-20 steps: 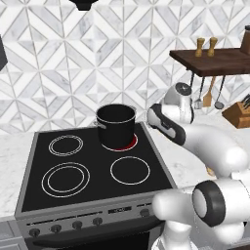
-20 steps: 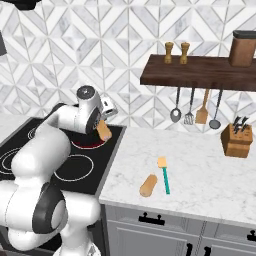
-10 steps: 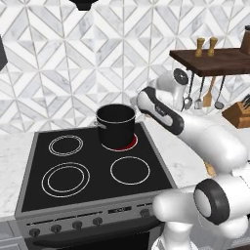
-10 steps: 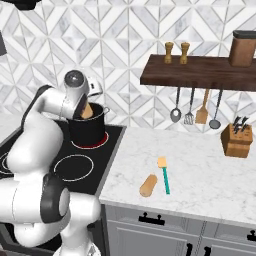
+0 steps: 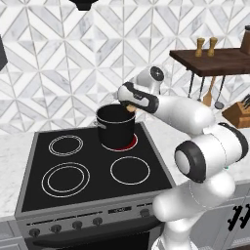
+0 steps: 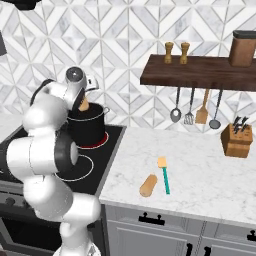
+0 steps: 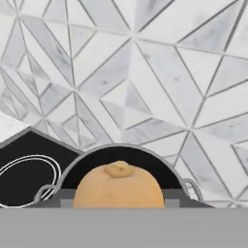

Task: Put the squash and squash in the pot. Retrieve the spatula and lightly stir the vegetables in the pot.

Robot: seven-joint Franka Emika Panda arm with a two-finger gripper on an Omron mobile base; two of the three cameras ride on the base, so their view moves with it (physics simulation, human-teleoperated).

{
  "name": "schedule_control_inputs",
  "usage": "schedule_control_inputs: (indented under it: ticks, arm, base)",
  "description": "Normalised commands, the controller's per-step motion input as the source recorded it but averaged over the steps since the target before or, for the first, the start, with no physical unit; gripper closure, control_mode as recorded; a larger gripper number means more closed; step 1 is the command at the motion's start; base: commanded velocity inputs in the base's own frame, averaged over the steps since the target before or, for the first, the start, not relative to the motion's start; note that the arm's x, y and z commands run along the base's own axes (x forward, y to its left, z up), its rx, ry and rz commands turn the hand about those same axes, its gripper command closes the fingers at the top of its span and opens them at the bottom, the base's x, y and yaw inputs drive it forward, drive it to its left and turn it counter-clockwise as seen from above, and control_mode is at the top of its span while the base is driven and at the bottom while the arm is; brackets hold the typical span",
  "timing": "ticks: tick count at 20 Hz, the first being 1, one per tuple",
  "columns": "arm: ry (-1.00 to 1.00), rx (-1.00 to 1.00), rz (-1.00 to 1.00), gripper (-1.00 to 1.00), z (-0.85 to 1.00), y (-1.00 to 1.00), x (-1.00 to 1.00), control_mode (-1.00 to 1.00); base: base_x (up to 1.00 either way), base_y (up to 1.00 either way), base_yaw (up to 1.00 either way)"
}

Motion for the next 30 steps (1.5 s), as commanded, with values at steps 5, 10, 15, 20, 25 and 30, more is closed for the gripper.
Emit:
schedule_control_inputs:
  ticks: [5, 10, 15, 20, 25, 30]
  arm:
    - [0.00, 0.00, 0.00, 1.00, -0.57, 0.37, 0.76, -1.00]
    - [0.00, 0.00, 0.00, 1.00, -0.42, 0.09, 0.43, -1.00]
    - [0.00, 0.00, 0.00, 1.00, -0.43, 0.02, 0.48, -1.00]
    - [0.00, 0.00, 0.00, 1.00, -0.22, 0.05, 0.30, -1.00]
    - [-0.02, 0.00, 0.00, 1.00, -0.32, 0.04, 0.06, -1.00]
    - [-0.04, 0.00, 0.00, -1.00, -0.14, 0.02, 0.00, -1.00]
  base:
    - [0.00, 0.00, 0.00]
    - [0.00, 0.00, 0.00]
    - [0.00, 0.00, 0.00]
    - [0.00, 0.00, 0.00]
    - [0.00, 0.00, 0.00]
    - [0.00, 0.00, 0.00]
